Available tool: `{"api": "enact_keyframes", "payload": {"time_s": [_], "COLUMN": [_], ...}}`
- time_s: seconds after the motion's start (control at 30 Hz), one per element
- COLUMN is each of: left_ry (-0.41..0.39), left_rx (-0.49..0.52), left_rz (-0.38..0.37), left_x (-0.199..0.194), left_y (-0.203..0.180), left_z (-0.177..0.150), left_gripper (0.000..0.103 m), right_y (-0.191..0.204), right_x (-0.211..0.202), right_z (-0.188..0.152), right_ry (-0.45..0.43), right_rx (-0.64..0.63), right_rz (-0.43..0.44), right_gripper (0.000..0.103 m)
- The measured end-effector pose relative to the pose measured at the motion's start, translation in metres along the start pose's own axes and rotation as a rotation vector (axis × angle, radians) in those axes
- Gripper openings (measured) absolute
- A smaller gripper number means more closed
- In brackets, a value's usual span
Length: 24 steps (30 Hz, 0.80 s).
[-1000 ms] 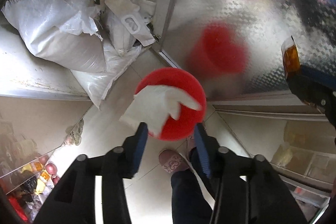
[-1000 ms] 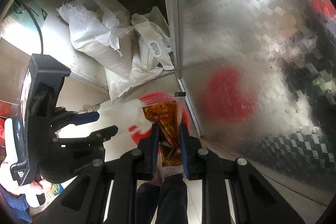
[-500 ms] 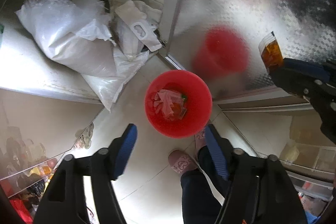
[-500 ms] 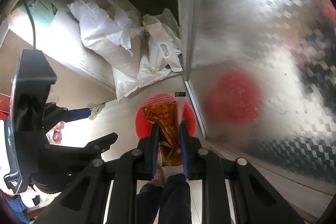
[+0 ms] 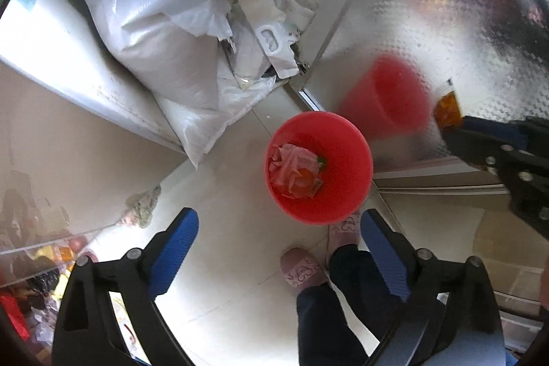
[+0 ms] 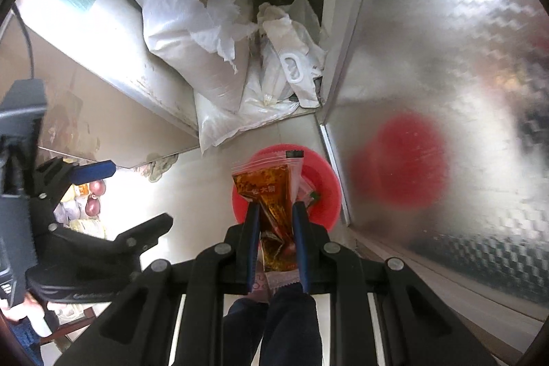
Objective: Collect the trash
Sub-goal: 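Open the left gripper to drop the glove while the right drops the sauce packet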
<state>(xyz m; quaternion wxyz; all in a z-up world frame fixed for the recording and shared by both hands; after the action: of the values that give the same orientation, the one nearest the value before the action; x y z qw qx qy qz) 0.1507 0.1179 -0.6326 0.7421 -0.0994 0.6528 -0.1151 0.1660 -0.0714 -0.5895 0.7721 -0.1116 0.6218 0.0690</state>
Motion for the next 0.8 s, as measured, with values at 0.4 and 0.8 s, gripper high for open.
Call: {"api": "enact_keyframes", "payload": {"time_s": [0.4,0.8], "left_ry": [0.008,-0.033], "left_rx": [-0.06,-0.062], "left_rz": [-0.02,0.015], "left_x": [0.003,-0.04], "left_y": [0.017,0.014], "left_z": [-0.009,-0.013], "left_gripper": [0.103,0.103], "right_y": [0.013,0.013], "right_x": [0.016,-0.015], "right_z": [0.001,0.003], "right_ry": [0.004,-0.023], "right_rx": [-0.067,-0.103], "right_rz": [-0.025,-0.051], "right_gripper": [0.034,0.073]}}
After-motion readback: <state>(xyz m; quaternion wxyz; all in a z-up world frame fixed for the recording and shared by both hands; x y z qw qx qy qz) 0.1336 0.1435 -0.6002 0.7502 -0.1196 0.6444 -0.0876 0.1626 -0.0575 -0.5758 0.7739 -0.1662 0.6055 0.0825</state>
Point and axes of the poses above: each gripper's, at about its wrist camera, not at the fingertips, and x roughly the way its jaws point, y to its left, z to its top, the point moved 10 cm from there along x, roughly the way its jaws point, and after that the axes turned 9 degrees about -z, right-handed, at the moved point
